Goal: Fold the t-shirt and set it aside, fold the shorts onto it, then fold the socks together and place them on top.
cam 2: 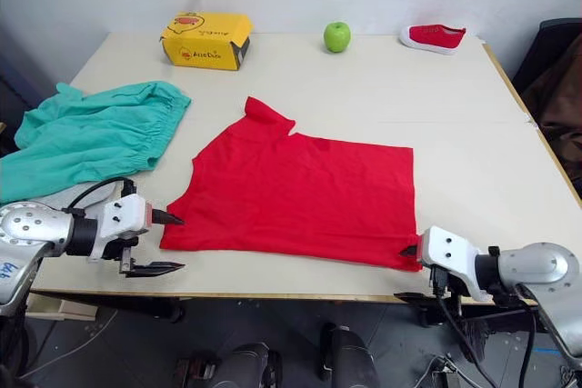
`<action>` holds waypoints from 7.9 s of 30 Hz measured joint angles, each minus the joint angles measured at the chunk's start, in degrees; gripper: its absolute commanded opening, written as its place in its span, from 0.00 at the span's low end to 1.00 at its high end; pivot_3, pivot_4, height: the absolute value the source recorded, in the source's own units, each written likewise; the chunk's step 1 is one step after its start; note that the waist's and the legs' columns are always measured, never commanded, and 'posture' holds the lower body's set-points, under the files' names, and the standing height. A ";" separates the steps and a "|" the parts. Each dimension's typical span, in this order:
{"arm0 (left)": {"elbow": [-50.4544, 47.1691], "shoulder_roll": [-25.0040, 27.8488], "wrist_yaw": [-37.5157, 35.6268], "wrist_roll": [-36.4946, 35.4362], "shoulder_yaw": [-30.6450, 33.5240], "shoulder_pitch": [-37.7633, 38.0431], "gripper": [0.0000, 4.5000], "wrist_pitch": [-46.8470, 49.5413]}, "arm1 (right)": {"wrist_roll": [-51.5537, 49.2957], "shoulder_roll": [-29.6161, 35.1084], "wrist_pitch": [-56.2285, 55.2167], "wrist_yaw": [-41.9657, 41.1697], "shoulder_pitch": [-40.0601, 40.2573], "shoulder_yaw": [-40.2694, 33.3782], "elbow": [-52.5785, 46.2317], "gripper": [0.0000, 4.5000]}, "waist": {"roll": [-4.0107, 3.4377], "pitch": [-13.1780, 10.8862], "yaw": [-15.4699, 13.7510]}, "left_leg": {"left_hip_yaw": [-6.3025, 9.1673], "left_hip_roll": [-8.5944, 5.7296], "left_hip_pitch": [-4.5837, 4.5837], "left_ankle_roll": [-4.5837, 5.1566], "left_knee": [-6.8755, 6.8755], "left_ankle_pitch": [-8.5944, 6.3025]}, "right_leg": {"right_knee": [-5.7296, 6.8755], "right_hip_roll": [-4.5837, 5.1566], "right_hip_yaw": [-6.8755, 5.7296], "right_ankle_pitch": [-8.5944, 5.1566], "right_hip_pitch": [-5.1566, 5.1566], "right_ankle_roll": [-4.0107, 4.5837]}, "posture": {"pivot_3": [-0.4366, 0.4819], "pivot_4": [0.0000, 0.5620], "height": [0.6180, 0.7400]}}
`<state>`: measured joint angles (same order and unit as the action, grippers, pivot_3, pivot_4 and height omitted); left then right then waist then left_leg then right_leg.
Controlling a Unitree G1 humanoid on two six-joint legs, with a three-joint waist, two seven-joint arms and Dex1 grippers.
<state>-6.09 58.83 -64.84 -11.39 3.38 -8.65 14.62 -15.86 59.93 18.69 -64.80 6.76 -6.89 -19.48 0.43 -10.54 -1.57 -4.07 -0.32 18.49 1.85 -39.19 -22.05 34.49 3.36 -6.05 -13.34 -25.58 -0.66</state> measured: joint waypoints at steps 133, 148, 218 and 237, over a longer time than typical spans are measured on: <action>76.91 -27.44 20.39 9.69 -1.96 -53.66 0.35 -6.01 | 4.00 -29.31 21.08 29.29 -56.55 2.33 55.45 0.66 | -0.14 -0.39 2.37 | -0.45 -0.03 0.97 -0.49 -0.88 0.61 | 1.24 0.11 0.04 0.20 -1.00 -0.08 | 0.48 0.27 1.00; 76.83 -27.00 18.62 9.39 -0.52 -52.73 0.00 -7.18 | 4.59 -29.95 16.08 26.79 -52.43 3.20 50.54 0.01 | -0.14 -0.39 3.05 | -0.45 -0.03 0.98 -0.50 -0.82 0.61 | 1.23 0.11 0.03 0.20 -1.03 -0.08 | 0.48 0.27 1.00; 47.28 -21.88 6.21 0.30 4.43 -27.65 0.58 -8.24 | 3.33 -16.67 -19.58 -2.47 -26.08 4.17 37.34 0.44 | -0.07 -0.43 1.56 | -0.50 -0.02 0.77 -0.50 -0.81 0.59 | 1.17 0.12 0.07 0.19 -0.85 -0.07 | 0.48 0.27 1.00; 70.21 -24.35 9.59 4.27 -2.22 -53.87 1.00 6.74 | -8.64 -15.08 6.06 1.61 -26.80 -0.27 26.74 0.99 | 0.11 -0.53 0.23 | -0.48 -0.05 0.94 -0.48 -0.86 0.60 | 1.15 0.09 0.02 0.18 -0.92 -0.06 | 0.48 0.27 1.00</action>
<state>64.12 34.48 -55.25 -7.12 1.16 -62.52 21.36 -24.51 44.84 24.75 -63.19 -20.04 -7.16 7.26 0.54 -11.07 -1.34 -4.54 -0.37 19.43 1.37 -40.04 -21.45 35.64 3.46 -6.03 -13.15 -26.50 -0.72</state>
